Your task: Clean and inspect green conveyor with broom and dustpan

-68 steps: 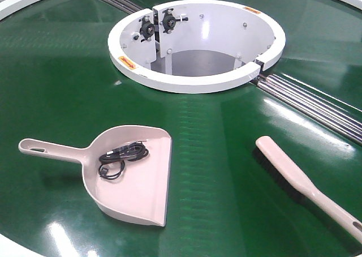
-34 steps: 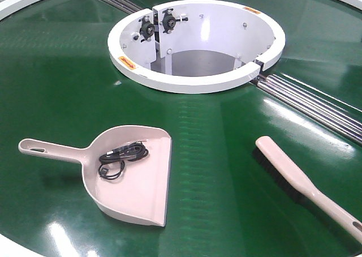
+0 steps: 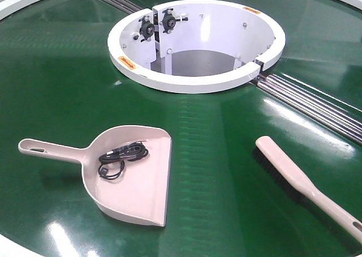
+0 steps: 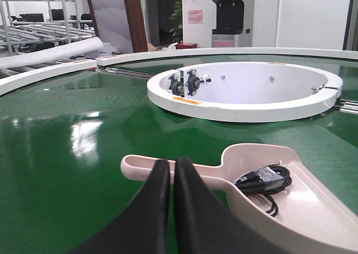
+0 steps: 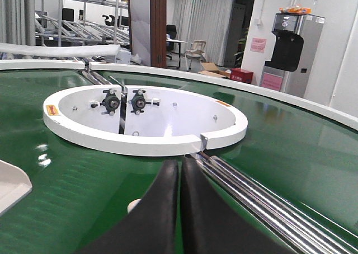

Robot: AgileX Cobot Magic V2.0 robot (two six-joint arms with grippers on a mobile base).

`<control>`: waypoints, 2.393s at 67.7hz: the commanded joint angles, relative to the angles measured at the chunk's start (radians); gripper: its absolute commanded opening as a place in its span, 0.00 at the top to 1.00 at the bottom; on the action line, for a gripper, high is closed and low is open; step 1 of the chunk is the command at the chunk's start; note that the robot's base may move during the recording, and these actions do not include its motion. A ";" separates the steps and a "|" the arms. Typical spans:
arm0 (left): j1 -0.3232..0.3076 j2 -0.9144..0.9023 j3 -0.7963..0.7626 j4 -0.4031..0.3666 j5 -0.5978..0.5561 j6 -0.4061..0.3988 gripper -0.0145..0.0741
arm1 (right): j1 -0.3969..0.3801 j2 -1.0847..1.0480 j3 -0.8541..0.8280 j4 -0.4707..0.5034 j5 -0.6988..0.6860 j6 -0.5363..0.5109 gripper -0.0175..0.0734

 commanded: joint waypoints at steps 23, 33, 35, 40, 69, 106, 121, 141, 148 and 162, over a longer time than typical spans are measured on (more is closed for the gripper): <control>0.000 -0.020 0.030 0.000 -0.069 -0.010 0.84 | 0.000 0.014 -0.028 -0.003 -0.076 -0.001 0.82; 0.000 -0.020 0.030 0.000 -0.069 -0.010 0.84 | 0.000 0.014 -0.028 -0.003 -0.076 -0.001 0.82; 0.000 -0.020 0.030 0.000 -0.069 -0.010 0.84 | 0.000 0.014 -0.028 -0.003 -0.076 -0.001 0.82; 0.000 -0.020 0.030 0.000 -0.069 -0.010 0.84 | 0.000 0.014 -0.028 -0.003 -0.076 -0.001 0.82; 0.000 -0.020 0.030 0.000 -0.069 -0.010 0.84 | -0.001 0.013 0.087 0.002 -0.181 -0.010 0.82; 0.000 -0.020 0.030 0.000 -0.069 -0.010 0.84 | -0.001 -0.102 0.192 -0.011 -0.170 -0.006 0.82; 0.000 -0.020 0.030 0.000 -0.069 -0.010 0.84 | -0.001 -0.102 0.192 -0.011 -0.170 -0.006 0.82; 0.000 -0.020 0.030 0.000 -0.069 -0.010 0.84 | -0.001 -0.102 0.192 -0.011 -0.169 -0.006 0.82; 0.000 -0.020 0.030 0.000 -0.069 -0.010 0.84 | -0.001 -0.102 0.192 -0.011 -0.169 -0.006 0.82; 0.000 -0.020 0.030 0.000 -0.069 -0.010 0.84 | -0.001 -0.102 0.192 -0.011 -0.169 -0.006 0.82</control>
